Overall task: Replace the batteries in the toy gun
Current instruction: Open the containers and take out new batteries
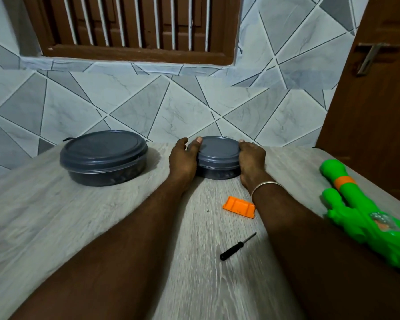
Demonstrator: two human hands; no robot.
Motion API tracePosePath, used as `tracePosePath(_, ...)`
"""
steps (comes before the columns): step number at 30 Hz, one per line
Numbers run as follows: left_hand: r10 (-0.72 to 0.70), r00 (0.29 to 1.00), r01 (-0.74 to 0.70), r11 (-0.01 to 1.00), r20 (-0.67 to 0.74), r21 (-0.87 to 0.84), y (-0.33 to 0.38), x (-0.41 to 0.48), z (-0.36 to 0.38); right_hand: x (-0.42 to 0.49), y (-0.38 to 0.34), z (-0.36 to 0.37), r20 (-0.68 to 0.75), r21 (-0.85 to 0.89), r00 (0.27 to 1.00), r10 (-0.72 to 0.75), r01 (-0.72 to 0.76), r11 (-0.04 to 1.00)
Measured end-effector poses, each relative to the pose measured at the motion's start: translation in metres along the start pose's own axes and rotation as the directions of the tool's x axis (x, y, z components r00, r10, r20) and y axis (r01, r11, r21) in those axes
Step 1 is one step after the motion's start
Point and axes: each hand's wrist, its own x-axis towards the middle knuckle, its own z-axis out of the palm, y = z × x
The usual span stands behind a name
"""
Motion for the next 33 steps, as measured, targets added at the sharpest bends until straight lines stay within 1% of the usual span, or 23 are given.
tracePosePath(2, 0.033, 0.999, -0.032, 0.999, -0.028, 0.029, -0.001, 0.0, -0.001, 0.002, 0.002, 0.003, -0.03, -0.015, 0.999, -0.019, 0.019, 1.0)
tracePosePath(3, 0.056, 0.998, -0.056, 0.998, -0.007, 0.021, -0.002, 0.0, -0.001, 0.002, 0.002, 0.004, -0.047, -0.022, 0.998, -0.03, 0.029, 0.999)
tracePosePath(5, 0.059, 0.997, -0.058, 0.998, 0.042, -0.005, -0.005, 0.002, -0.002, 0.002, 0.002, 0.006, -0.071, -0.022, 0.997, -0.042, 0.041, 0.999)
tracePosePath(8, 0.067, 0.994, -0.067, 0.998, 0.086, -0.012, -0.01, 0.007, -0.002, 0.001, 0.0, 0.006, -0.059, -0.032, 0.998, -0.019, 0.018, 0.999)
tracePosePath(11, 0.059, 0.995, -0.059, 0.998, 0.084, -0.004, -0.01, 0.006, -0.002, -0.002, -0.002, 0.001, -0.029, -0.024, 1.0, 0.0, 0.0, 1.0)
tracePosePath(12, 0.035, 0.997, -0.035, 0.999, 0.072, 0.0, -0.009, 0.006, -0.002, -0.004, -0.004, -0.002, -0.026, -0.025, 1.0, 0.004, -0.004, 1.0)
tracePosePath(14, -0.019, 1.0, 0.019, 1.0, 0.022, 0.002, -0.001, 0.003, -0.004, -0.007, -0.009, -0.006, -0.045, -0.046, 0.999, 0.004, -0.006, 0.999)
tracePosePath(16, -0.023, 0.998, 0.022, 1.0, -0.058, -0.02, 0.012, -0.001, -0.012, -0.013, -0.018, -0.009, -0.076, -0.104, 0.996, -0.044, 0.036, 0.994)
tracePosePath(19, 0.09, 0.975, -0.095, 0.995, -0.202, -0.013, 0.035, -0.008, -0.035, -0.031, -0.043, -0.007, -0.066, -0.167, 0.985, -0.16, 0.148, 0.975)
tracePosePath(21, 0.151, 0.944, -0.168, 0.985, -0.293, -0.033, 0.05, -0.013, -0.056, -0.049, -0.062, 0.002, -0.007, -0.187, 0.97, -0.242, 0.237, 0.953)
tracePosePath(23, 0.175, 0.909, -0.193, 0.981, -0.378, -0.009, 0.06, -0.013, -0.084, -0.07, -0.075, 0.02, 0.084, -0.178, 0.957, -0.277, 0.288, 0.941)
tracePosePath(24, 0.181, 0.892, -0.192, 0.981, -0.415, 0.015, 0.062, -0.012, -0.099, -0.08, -0.078, 0.032, 0.132, -0.155, 0.957, -0.258, 0.277, 0.948)
tracePosePath(26, 0.187, 0.86, -0.17, 0.982, -0.475, 0.079, 0.061, -0.006, -0.13, -0.1, -0.079, 0.058, 0.229, -0.109, 0.959, -0.167, 0.196, 0.975)
tracePosePath(29, 0.161, 0.817, -0.063, 0.979, -0.553, 0.192, 0.054, -0.002, -0.172, -0.124, -0.069, 0.092, 0.325, -0.05, 0.944, -0.055, 0.075, 0.996)
tracePosePath(30, 0.148, 0.812, -0.036, 0.978, -0.565, 0.204, 0.049, 0.0, -0.184, -0.131, -0.065, 0.101, 0.344, -0.061, 0.939, -0.02, 0.043, 0.997)
tracePosePath(33, 0.073, 0.834, 0.036, 0.982, -0.547, 0.186, 0.028, 0.004, -0.21, -0.142, -0.052, 0.121, 0.401, -0.123, 0.912, 0.091, -0.045, 0.991)
